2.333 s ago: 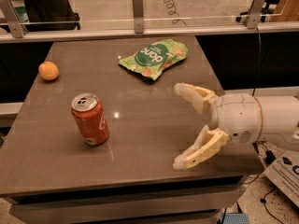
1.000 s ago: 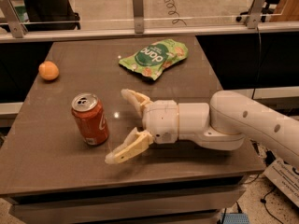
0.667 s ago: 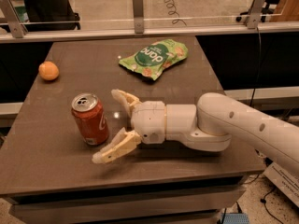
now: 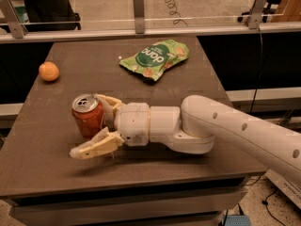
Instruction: Move coke can near green rice chip bag
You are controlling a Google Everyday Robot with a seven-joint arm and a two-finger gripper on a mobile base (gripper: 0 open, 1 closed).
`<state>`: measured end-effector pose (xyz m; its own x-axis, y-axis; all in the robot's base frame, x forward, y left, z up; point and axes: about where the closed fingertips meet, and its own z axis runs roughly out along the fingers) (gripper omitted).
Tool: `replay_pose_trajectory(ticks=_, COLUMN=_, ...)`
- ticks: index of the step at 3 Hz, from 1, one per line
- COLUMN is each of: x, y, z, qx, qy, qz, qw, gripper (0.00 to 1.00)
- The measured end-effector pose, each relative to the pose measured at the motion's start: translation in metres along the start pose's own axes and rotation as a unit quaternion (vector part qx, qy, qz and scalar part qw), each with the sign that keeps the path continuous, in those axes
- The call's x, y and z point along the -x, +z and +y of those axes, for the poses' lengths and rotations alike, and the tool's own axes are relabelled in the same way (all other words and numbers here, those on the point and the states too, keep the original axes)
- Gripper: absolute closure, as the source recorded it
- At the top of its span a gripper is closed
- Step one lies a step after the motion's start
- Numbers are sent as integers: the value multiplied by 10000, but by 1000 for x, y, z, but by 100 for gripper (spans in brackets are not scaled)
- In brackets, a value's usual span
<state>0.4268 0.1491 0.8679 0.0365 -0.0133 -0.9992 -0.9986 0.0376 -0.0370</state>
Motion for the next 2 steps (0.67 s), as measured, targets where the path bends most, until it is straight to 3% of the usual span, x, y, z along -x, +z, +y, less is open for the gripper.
replay_pose_trajectory(ticks=2, x=1, y=5, z=5, qx=86, qy=-5, qz=61, qw=9999, gripper=64)
